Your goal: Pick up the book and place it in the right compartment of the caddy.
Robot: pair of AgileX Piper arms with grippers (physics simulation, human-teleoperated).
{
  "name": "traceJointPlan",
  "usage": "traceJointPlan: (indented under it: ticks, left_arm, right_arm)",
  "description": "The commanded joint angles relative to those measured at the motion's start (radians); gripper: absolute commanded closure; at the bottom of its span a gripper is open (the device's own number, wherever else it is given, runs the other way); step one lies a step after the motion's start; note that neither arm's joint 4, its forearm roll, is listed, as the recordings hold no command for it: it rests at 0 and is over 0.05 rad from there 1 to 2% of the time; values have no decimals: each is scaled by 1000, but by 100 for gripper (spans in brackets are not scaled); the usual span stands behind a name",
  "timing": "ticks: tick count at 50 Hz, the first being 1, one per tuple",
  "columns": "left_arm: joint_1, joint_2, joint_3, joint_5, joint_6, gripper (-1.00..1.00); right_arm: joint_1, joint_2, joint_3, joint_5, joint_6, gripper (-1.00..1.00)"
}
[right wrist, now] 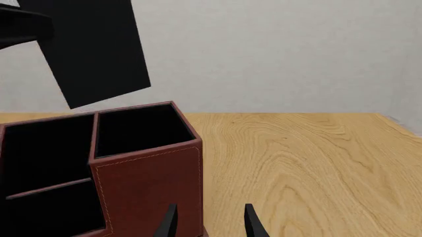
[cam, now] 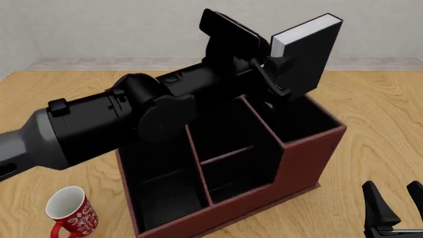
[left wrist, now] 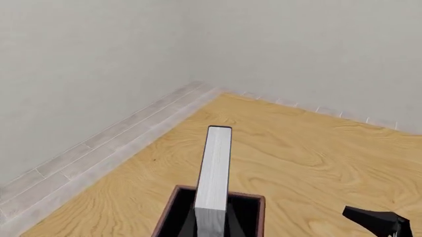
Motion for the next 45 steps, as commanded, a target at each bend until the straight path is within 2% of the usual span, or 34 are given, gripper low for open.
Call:
traceJointPlan:
  ticks: [1, 20, 45]
  left_arm:
    - [24, 44, -58, -11, 3, 100]
    - [58, 118, -72, -53, -36, 100]
    - [54, 139, -4, -126, -74, 100]
  right_arm:
    - [0, 0, 0, 0, 0, -100]
    - [0, 0, 0, 0, 0, -100]
    - [0, 0, 0, 0, 0, -100]
